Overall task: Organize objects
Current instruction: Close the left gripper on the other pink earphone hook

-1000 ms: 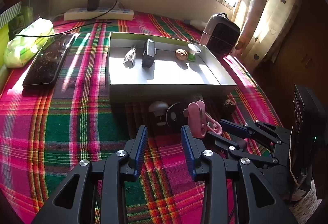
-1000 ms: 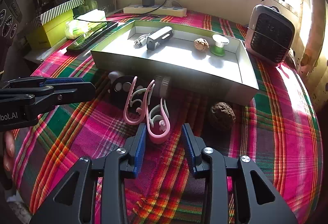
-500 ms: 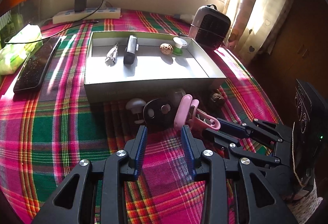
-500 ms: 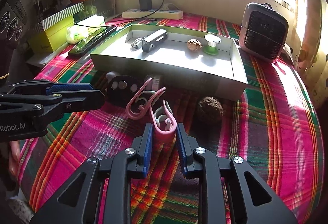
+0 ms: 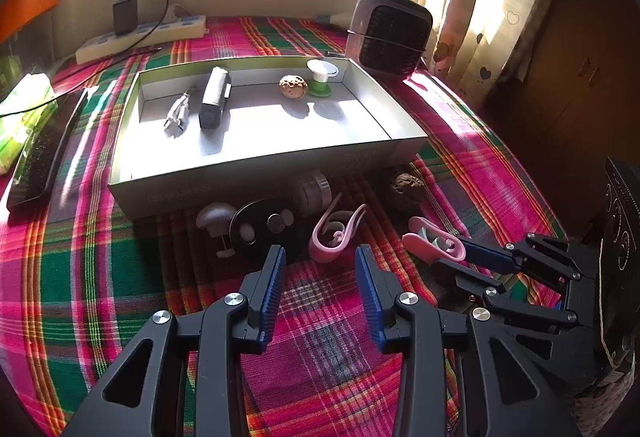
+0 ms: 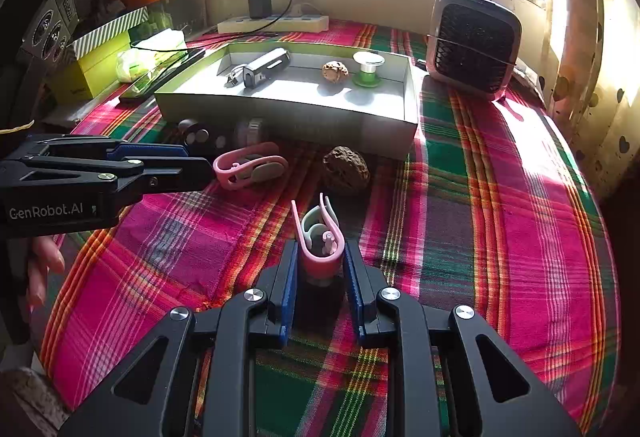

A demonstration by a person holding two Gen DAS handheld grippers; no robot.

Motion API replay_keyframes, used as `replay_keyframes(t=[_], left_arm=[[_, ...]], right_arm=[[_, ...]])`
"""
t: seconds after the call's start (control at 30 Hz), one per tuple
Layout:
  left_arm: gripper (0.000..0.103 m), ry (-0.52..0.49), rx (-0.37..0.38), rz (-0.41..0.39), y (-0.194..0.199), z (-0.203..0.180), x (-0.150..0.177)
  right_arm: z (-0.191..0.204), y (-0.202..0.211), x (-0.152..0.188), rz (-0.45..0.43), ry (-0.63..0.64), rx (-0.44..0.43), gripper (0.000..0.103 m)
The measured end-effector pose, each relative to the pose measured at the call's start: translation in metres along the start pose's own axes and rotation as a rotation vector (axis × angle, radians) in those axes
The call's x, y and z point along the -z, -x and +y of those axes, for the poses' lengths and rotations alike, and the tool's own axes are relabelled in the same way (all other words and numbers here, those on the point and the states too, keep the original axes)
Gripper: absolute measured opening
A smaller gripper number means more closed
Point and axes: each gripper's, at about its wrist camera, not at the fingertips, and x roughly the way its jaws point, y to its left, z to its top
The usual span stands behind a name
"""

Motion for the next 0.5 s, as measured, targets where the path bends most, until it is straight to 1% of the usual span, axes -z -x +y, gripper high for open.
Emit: replay_keyframes(t=[0.13,0.27,0.5], left_arm=[[0.035,-0.047,-0.028,0.010,-0.010,-0.007,-0.005],[0.035,-0.099,-0.048,0.000,-0.015,-0.016,-0.009],[0.035,-0.103,-0.024,0.020,-0.024,-0.020,-0.011]], right_arm=[[-0.007,0.002,0.003,0.000,-0.013,0.014,0.023],[-0.012,0.003,0.005,0.003,-0.022,0.019,0.023],[-0.018,0.003,0.006,0.008,-0.033,0.016,0.023]])
